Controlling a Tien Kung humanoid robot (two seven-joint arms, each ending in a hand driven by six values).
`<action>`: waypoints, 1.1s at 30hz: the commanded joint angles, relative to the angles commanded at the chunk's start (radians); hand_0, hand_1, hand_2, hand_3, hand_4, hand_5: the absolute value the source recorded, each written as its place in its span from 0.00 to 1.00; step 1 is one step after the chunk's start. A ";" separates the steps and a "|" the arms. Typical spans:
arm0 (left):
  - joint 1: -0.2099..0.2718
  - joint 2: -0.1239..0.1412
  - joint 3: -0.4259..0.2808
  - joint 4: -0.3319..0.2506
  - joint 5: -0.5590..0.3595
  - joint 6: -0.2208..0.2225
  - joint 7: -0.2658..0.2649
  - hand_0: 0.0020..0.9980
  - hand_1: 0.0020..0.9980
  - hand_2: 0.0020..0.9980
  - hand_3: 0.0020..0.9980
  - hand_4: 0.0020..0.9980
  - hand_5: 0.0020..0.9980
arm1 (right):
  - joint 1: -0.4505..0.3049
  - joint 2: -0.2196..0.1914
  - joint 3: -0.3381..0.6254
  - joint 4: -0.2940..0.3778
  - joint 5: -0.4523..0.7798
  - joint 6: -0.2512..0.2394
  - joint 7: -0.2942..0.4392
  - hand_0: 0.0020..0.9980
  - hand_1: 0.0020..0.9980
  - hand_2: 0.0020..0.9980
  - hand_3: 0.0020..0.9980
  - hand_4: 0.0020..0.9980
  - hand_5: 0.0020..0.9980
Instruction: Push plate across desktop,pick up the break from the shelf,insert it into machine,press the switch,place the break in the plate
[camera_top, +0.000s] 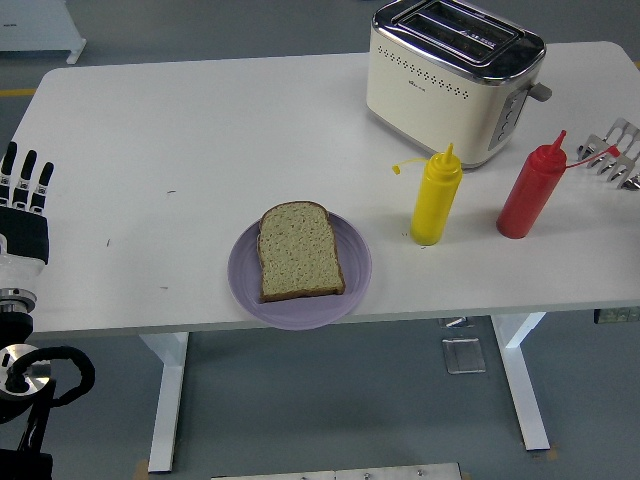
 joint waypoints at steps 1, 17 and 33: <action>0.000 0.000 0.000 0.000 0.000 0.000 0.000 0.83 0.83 0.86 0.81 0.56 1.00 | 0.000 0.000 0.000 0.000 -0.001 0.001 0.000 0.83 0.79 0.80 0.79 0.51 0.52; -0.001 0.000 0.002 0.006 -0.001 0.001 0.000 0.83 0.83 0.86 0.81 0.56 1.00 | 0.004 0.000 0.006 -0.001 -0.005 0.005 -0.010 0.83 0.79 0.80 0.80 0.52 0.53; 0.007 0.004 0.006 0.005 0.000 0.000 0.001 0.83 0.83 0.86 0.81 0.56 1.00 | -0.003 -0.001 0.000 0.001 0.001 0.008 -0.015 0.83 0.79 0.80 0.80 0.57 0.54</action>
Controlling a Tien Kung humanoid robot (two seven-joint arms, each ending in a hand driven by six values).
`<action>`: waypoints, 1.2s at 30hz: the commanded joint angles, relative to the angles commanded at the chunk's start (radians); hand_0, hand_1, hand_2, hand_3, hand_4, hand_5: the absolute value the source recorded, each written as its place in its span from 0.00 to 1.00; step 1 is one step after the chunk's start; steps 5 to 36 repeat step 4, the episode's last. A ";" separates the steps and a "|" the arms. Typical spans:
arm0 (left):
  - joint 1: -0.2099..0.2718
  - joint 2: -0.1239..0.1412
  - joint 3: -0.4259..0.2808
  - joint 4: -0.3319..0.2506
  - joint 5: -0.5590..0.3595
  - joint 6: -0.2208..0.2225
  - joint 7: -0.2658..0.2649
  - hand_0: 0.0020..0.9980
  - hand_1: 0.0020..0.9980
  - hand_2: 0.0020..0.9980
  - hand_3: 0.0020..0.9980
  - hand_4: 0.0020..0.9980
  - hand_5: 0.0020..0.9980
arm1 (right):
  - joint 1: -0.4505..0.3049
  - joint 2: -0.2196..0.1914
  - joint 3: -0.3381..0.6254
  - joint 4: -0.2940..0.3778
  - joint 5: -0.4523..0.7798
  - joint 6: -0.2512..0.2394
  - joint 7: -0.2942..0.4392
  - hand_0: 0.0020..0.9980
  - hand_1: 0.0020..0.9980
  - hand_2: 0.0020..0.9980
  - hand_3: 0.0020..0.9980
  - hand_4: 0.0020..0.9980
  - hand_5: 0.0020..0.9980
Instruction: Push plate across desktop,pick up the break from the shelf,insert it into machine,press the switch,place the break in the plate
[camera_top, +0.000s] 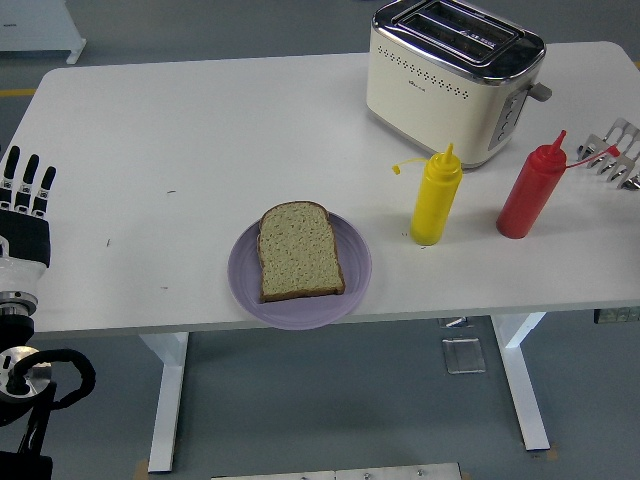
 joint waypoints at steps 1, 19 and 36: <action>0.001 0.000 0.001 0.000 0.000 0.000 0.000 0.83 0.83 0.86 0.81 0.56 1.00 | -0.001 0.001 -0.001 0.000 0.000 0.000 -0.001 0.83 0.79 0.80 0.80 0.57 0.54; 0.002 0.001 0.002 -0.001 0.000 0.000 0.001 0.83 0.83 0.86 0.81 0.56 1.00 | -0.004 0.003 -0.002 -0.001 0.000 0.001 -0.003 0.83 0.79 0.80 0.80 0.57 0.54; 0.002 0.001 0.002 -0.001 0.000 0.000 0.001 0.83 0.83 0.86 0.81 0.56 1.00 | -0.004 0.003 -0.002 -0.001 0.000 0.001 -0.003 0.83 0.79 0.80 0.80 0.57 0.54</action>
